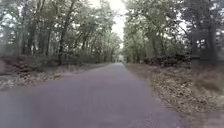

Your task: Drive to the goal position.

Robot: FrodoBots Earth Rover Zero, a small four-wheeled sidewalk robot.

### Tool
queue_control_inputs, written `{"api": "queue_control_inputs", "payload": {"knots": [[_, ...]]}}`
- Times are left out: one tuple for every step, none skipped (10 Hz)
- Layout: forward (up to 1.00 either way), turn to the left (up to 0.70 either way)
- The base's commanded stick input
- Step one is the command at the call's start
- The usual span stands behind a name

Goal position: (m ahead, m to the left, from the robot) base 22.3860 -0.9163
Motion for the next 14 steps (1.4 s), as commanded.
{"api": "queue_control_inputs", "payload": {"knots": [[0.70, 0.00], [0.70, 0.00], [0.70, 0.00], [0.70, 0.00], [0.70, 0.00], [0.70, 0.00], [0.70, 0.00], [0.70, 0.00], [0.70, 0.00], [0.70, 0.00], [0.70, 0.00], [0.70, 0.00], [0.70, 0.00], [0.70, 0.00]]}}
